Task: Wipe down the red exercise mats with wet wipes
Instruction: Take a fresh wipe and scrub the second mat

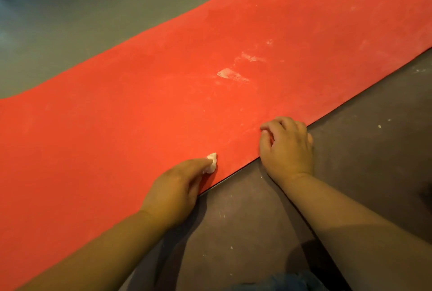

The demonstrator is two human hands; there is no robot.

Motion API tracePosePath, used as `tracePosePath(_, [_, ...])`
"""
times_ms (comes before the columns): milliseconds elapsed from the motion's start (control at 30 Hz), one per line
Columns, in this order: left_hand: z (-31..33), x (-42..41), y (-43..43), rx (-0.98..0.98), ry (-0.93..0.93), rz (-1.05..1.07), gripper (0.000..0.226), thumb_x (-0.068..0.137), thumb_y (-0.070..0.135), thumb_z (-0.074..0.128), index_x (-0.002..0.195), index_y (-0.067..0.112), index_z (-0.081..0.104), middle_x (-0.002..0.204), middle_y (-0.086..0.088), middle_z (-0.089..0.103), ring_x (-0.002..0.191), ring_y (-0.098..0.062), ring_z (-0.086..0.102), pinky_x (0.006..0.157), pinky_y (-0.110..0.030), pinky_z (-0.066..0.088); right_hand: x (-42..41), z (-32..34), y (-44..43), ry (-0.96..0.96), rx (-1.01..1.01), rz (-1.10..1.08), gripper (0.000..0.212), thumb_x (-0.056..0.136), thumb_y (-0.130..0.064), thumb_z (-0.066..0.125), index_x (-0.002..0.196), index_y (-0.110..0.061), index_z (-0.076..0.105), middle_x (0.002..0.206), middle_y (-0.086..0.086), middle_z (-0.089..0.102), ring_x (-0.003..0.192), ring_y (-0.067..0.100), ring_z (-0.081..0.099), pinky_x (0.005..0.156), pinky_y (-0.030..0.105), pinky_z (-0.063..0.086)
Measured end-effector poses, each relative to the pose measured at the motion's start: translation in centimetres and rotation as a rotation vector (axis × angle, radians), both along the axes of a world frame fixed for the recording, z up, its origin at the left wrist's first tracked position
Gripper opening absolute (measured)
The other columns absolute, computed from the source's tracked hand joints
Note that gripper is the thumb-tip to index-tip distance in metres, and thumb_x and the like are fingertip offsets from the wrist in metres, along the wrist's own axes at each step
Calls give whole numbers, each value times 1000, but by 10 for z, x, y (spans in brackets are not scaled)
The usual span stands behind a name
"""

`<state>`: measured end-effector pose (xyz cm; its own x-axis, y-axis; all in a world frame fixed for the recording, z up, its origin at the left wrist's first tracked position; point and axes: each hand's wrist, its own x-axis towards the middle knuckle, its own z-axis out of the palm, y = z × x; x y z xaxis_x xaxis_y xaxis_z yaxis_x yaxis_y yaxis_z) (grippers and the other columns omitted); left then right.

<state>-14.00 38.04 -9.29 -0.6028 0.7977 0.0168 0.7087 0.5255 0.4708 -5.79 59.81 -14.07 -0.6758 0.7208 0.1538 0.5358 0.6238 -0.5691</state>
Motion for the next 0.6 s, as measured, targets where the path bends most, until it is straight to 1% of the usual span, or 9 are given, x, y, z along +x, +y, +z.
tracePosePath(33, [3,0,-6,19,-78,42,45,92,7,56,129,32,57,119,26,56,107,3,56,84,1,33,1,3,-4,-5,19,34,22,88,-32,53,106,-31,66,117,-5,58,111,25,46,90,39,33])
tracePosePath(133, [6,-2,-15,12,-195,144,67,88,2,56,141,38,39,137,19,48,122,5,46,96,-8,35,-6,14,-39,-9,86,290,34,89,-43,53,122,-37,59,126,-4,55,115,25,46,91,39,32])
tracePosePath(200, [5,-5,-17,9,-173,246,65,84,2,59,140,32,44,139,13,48,120,6,42,96,1,25,-21,15,-76,-10,23,561,32,91,-36,51,120,-30,62,121,0,58,110,26,49,88,39,37])
tracePosePath(233, [3,-7,-20,-12,-152,311,62,83,4,61,138,28,48,139,8,50,120,3,43,94,1,22,-28,15,-93,-13,-21,663,28,92,-29,52,116,-23,65,114,3,60,104,28,51,86,39,40])
tracePosePath(300, [-4,-9,-29,-104,-139,425,57,83,8,63,137,21,51,143,1,48,129,-10,43,103,-11,23,-34,12,-109,2,-64,714,22,91,-21,54,105,-15,68,103,5,59,97,27,50,85,40,42])
tracePosePath(367, [-9,-11,-35,-185,-142,448,57,83,12,64,137,20,51,148,0,41,135,-17,36,111,-23,22,-37,13,-100,23,-72,692,16,85,-21,56,94,-14,68,97,3,59,95,25,50,82,41,43])
tracePosePath(467, [-10,-19,-26,-179,-152,462,56,79,15,63,133,24,54,150,2,36,137,-18,31,116,-35,21,-33,16,-56,-47,17,605,10,81,-28,61,87,-20,64,93,1,60,92,24,51,79,39,42])
tracePosePath(533, [-8,-22,-17,-151,-163,494,52,77,15,63,128,27,57,150,5,36,137,-18,31,114,-46,23,-23,15,-11,-81,57,329,11,82,-28,64,87,-18,64,92,5,63,92,28,53,79,38,42])
tracePosePath(600, [-9,-24,-13,-156,-156,516,49,77,17,62,124,28,58,148,6,38,136,-18,33,113,-50,25,-11,19,25,-79,26,-9,12,82,-24,64,88,-14,63,93,12,63,91,34,54,78,39,43])
